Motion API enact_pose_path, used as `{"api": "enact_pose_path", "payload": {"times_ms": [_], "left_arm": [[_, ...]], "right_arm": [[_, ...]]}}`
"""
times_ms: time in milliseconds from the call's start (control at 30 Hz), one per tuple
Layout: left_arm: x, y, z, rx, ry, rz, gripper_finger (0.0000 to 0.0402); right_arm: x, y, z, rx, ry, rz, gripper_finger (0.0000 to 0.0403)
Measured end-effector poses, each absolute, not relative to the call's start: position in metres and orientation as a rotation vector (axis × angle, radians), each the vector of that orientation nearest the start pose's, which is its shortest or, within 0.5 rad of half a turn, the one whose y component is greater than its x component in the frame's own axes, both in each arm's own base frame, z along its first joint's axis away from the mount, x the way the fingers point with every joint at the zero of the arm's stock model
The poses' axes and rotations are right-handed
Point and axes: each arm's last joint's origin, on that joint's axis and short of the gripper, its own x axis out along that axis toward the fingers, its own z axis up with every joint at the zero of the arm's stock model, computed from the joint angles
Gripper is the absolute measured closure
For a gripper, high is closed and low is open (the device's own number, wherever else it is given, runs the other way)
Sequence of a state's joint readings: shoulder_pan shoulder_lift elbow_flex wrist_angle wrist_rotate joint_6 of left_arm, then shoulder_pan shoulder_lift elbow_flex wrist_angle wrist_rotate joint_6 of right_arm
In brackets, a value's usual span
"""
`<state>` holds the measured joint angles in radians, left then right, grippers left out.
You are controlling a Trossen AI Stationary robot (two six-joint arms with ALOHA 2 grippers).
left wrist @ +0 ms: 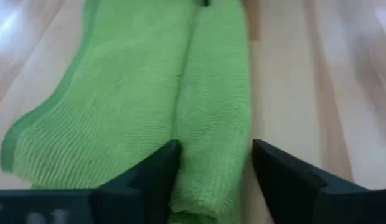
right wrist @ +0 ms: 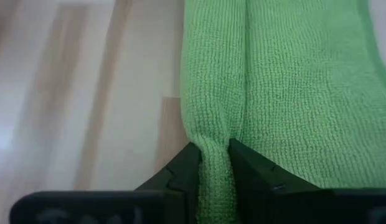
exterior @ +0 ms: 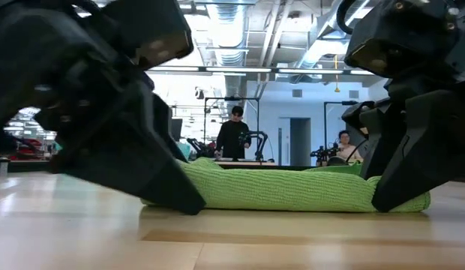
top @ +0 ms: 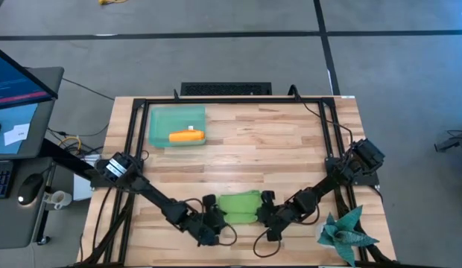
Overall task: Roll microfiber towels into tight, uniform cylinder then place into a basket
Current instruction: Roll the green microfiber cloth
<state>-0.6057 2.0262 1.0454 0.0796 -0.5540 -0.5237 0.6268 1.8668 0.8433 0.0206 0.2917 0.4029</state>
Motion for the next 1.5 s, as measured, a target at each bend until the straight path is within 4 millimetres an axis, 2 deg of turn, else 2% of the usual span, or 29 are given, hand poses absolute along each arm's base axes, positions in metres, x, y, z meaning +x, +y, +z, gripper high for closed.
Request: {"api": "enact_pose_path", "payload": {"times_ms": [100, 267, 300, 433, 567, 767, 900, 1033, 1267, 1500], "left_arm": [[0.32, -0.202, 0.098, -0.072, 0.747, 0.167, 0.0255], [0.321, -0.205, 0.1, -0.231, 0.781, 0.12, 0.0375], [0.321, -0.206, 0.101, -0.274, 0.791, 0.105, 0.0386], [0.324, -0.206, 0.108, -0.446, 0.838, 0.033, 0.0378], [0.331, -0.204, 0.111, -0.687, 0.887, -0.041, 0.0378], [0.334, -0.202, 0.113, -0.899, 0.978, -0.084, 0.0393], [0.333, -0.202, 0.112, -0.936, 1.004, -0.064, 0.0386], [0.333, -0.201, 0.111, -0.951, 1.006, -0.043, 0.0379], [0.333, -0.201, 0.11, -0.921, 0.985, -0.029, 0.0374], [0.329, -0.204, 0.109, -0.794, 1.0, -0.107, 0.032]], "right_arm": [[0.271, 0.186, 0.098, 0.029, 0.953, 0.139, 0.0299], [0.271, 0.193, 0.1, 0.201, 1.011, 0.253, 0.0323], [0.271, 0.194, 0.101, 0.232, 1.026, 0.287, 0.033], [0.275, 0.197, 0.103, 0.378, 1.065, 0.43, 0.036], [0.279, 0.191, 0.104, 0.577, 1.165, 0.476, 0.0381], [0.287, 0.179, 0.106, 0.826, 1.279, 0.448, 0.0366], [0.292, 0.169, 0.106, 0.909, 1.295, 0.37, 0.0367], [0.295, 0.157, 0.103, 1.008, 1.325, 0.202, 0.0382], [0.296, 0.151, 0.102, 1.059, 1.335, 0.112, 0.0368], [0.294, 0.149, 0.101, 1.053, 1.345, 0.097, 0.0378]]}}
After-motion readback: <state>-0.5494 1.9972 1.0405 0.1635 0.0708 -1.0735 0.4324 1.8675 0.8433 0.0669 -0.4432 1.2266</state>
